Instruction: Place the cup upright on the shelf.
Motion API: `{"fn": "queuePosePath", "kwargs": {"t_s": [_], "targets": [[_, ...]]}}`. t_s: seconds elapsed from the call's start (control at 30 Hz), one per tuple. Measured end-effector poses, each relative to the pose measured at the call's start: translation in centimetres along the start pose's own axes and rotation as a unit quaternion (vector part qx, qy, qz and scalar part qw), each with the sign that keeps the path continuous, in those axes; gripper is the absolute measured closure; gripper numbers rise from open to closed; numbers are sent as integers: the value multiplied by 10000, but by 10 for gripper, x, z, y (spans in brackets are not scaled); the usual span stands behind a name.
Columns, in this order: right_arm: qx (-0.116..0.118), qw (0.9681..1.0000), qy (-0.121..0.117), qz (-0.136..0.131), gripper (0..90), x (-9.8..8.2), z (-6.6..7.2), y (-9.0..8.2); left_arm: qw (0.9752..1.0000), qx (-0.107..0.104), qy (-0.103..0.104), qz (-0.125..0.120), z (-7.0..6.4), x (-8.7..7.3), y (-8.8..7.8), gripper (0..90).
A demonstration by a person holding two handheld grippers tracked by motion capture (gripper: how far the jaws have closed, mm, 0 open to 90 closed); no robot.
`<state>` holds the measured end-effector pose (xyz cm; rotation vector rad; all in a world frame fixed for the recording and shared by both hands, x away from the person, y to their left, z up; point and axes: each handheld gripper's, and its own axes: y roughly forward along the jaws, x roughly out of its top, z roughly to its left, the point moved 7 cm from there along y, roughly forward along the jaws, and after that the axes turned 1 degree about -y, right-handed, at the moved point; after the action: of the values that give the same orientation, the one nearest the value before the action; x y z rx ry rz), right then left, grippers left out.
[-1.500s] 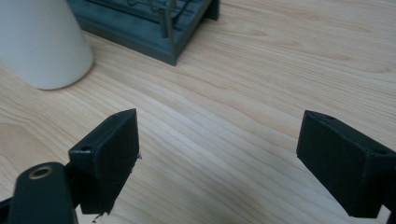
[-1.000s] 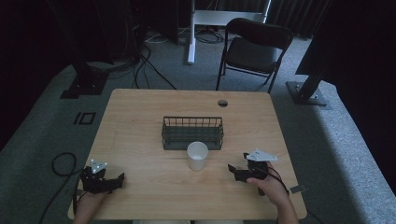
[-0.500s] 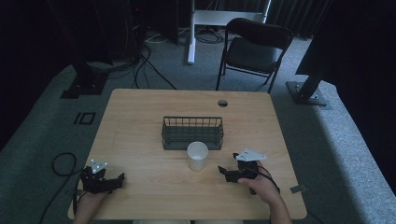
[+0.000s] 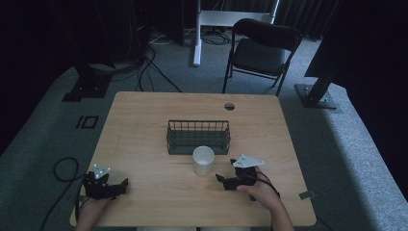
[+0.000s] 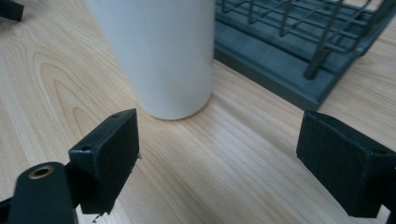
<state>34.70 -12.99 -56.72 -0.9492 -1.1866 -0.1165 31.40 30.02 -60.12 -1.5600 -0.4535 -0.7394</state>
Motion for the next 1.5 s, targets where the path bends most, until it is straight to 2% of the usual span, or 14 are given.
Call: {"fn": "queuePosePath", "kwargs": {"t_s": [0.7,1.07,1.2,1.5], "targets": [[260,9991,-85,-321,128,24,23,21,10000,-1,0,1,0,0,0,8],[289,9985,-123,-445,128,34,27,31,10000,-1,0,1,0,0,0,8],[376,9977,-117,-558,128,39,31,34,10000,-1,-1,1,0,0,0,7],[332,9964,-103,-768,128,48,30,41,10000,-1,-11,-7,0,0,0,8]]}}
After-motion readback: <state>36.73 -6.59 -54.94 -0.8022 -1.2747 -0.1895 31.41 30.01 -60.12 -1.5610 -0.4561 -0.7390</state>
